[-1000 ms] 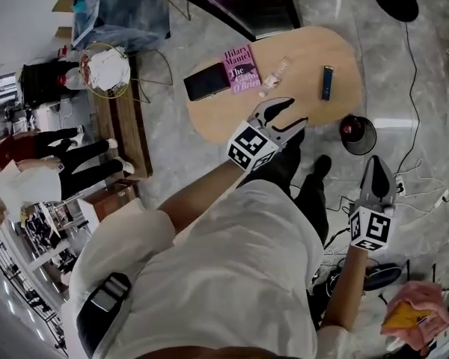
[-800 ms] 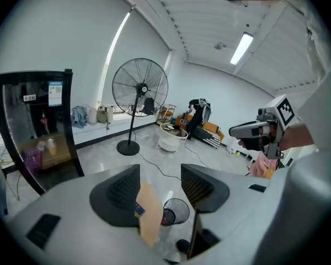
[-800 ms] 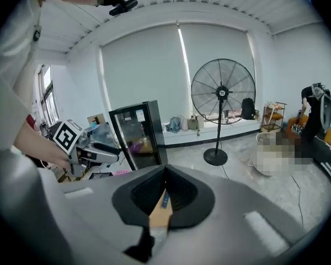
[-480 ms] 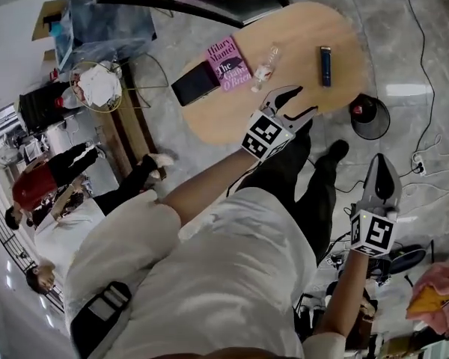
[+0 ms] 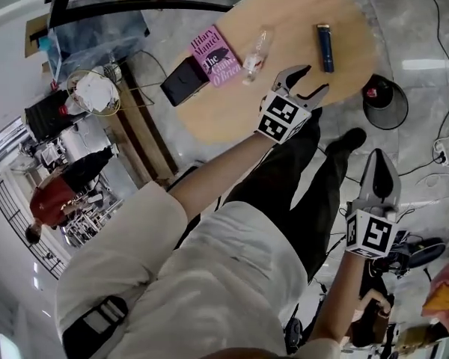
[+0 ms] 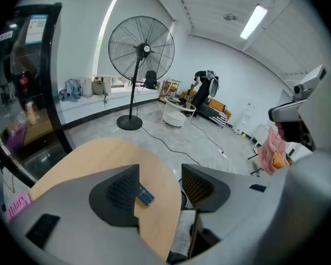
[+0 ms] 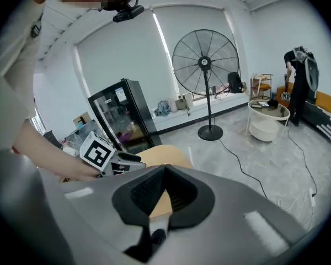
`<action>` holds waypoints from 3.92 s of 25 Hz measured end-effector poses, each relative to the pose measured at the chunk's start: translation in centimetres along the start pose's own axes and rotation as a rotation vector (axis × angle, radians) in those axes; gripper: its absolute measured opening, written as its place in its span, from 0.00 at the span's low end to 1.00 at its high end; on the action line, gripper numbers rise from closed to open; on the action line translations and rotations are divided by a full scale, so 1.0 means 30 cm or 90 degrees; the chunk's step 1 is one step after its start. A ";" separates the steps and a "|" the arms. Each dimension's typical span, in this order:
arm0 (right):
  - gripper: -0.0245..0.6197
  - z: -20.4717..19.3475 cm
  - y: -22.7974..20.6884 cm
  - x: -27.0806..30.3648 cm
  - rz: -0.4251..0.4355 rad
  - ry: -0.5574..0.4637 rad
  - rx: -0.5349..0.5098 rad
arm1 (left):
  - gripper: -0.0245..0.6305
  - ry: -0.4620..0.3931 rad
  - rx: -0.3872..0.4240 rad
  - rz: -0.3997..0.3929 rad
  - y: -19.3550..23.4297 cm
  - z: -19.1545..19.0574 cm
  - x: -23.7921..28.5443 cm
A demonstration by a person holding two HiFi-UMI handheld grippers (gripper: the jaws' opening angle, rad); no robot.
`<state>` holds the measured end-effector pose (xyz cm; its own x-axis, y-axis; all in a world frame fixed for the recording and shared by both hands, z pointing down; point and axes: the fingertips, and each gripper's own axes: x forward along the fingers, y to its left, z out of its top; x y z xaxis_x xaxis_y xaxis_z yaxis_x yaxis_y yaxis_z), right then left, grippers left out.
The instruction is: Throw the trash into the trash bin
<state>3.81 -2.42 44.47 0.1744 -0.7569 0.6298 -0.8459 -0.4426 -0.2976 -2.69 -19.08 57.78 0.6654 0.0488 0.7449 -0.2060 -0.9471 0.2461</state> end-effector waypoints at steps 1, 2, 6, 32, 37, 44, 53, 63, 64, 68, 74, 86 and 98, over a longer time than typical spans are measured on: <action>0.05 -0.027 -0.009 0.018 0.000 0.003 0.006 | 0.38 0.007 -0.005 0.007 0.012 -0.024 0.040; 0.05 -0.052 -0.018 0.035 0.000 0.006 0.013 | 0.38 0.015 -0.010 0.014 0.025 -0.050 0.080; 0.05 -0.143 -0.050 0.101 0.003 0.015 0.033 | 0.38 0.050 -0.021 0.041 0.077 -0.157 0.232; 0.05 -0.467 -0.224 0.261 0.014 0.028 0.076 | 0.19 0.142 -0.089 0.204 0.264 -0.451 0.535; 0.05 -0.478 -0.237 0.247 0.016 0.026 0.077 | 0.17 0.136 -0.077 0.197 0.253 -0.436 0.512; 0.05 -0.483 -0.242 0.214 0.012 0.023 0.086 | 0.17 0.135 -0.041 0.165 0.158 -0.410 0.492; 0.05 -0.513 -0.291 0.157 0.011 0.018 0.083 | 0.17 0.154 0.042 0.082 -0.106 -0.415 0.550; 0.05 -0.605 -0.428 0.064 -0.021 0.014 0.117 | 0.17 0.201 0.108 -0.009 -0.434 -0.511 0.669; 0.05 -0.619 -0.443 0.056 -0.025 0.015 0.121 | 0.17 0.208 0.113 -0.014 -0.455 -0.525 0.686; 0.05 -0.681 -0.508 0.034 -0.038 0.017 0.138 | 0.17 0.241 0.128 -0.032 -0.524 -0.595 0.764; 0.05 -0.767 -0.590 0.034 -0.052 0.023 0.163 | 0.17 0.297 0.176 -0.044 -0.557 -0.715 0.903; 0.05 -0.904 -0.678 0.082 -0.061 0.028 0.186 | 0.18 0.393 0.205 -0.047 -0.540 -0.883 1.093; 0.05 -0.890 -0.690 0.068 -0.059 0.032 0.173 | 0.49 0.369 0.152 -0.103 -0.598 -0.835 1.072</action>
<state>8.21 18.04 71.06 0.2138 -0.6860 0.6955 -0.6599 -0.6264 -0.4150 4.43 7.43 92.86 0.1650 0.2975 0.9404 0.0741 -0.9545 0.2890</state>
